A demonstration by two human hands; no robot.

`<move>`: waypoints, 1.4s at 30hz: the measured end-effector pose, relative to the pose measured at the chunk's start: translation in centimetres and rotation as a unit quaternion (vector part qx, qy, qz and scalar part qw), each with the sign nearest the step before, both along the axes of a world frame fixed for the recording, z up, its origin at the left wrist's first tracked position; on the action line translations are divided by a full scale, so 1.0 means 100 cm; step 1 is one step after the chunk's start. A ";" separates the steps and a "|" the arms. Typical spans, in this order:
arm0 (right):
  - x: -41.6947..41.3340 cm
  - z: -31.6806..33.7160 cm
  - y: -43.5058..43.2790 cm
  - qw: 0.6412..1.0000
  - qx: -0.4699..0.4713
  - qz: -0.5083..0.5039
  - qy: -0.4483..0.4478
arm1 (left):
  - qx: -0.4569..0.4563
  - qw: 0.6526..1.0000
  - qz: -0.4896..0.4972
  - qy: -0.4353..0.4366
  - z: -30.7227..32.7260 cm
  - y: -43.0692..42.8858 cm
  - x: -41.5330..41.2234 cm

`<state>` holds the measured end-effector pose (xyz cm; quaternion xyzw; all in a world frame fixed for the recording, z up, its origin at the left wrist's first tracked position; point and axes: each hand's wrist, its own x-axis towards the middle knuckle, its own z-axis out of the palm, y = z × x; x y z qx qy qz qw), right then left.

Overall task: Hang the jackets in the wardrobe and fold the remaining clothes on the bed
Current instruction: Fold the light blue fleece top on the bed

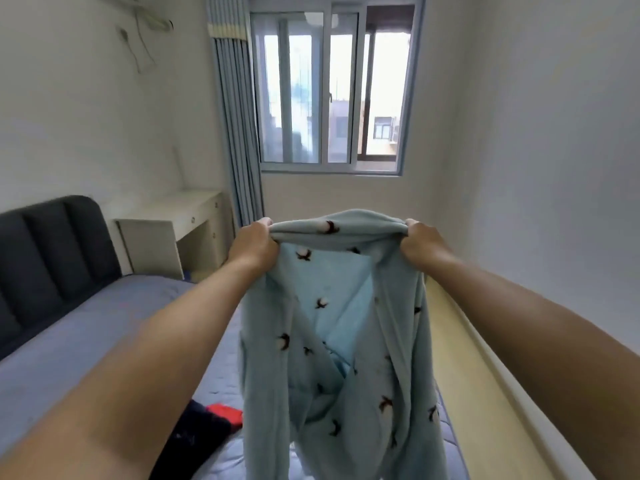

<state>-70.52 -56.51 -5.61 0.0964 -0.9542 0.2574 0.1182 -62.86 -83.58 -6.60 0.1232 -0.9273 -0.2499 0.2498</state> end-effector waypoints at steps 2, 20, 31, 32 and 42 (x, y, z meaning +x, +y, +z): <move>-0.002 -0.041 0.002 0.999 -0.023 -0.017 -0.038 | 0.013 1.000 -0.023 -0.004 -0.037 0.007 -0.008; 0.110 -0.600 0.059 0.779 0.357 0.091 -0.508 | 0.362 0.762 -0.112 -0.526 -0.617 0.062 0.107; 0.038 -0.718 -0.060 0.890 0.080 0.140 -0.427 | 0.340 0.837 -0.044 -0.427 -0.741 0.036 0.051; 0.035 -0.727 -0.062 0.867 0.068 0.123 -0.477 | 0.332 0.829 -0.076 -0.443 -0.748 0.042 0.051; 0.038 -0.749 -0.057 0.847 -0.050 0.006 -0.529 | 0.457 0.773 0.034 -0.438 -0.778 0.068 0.075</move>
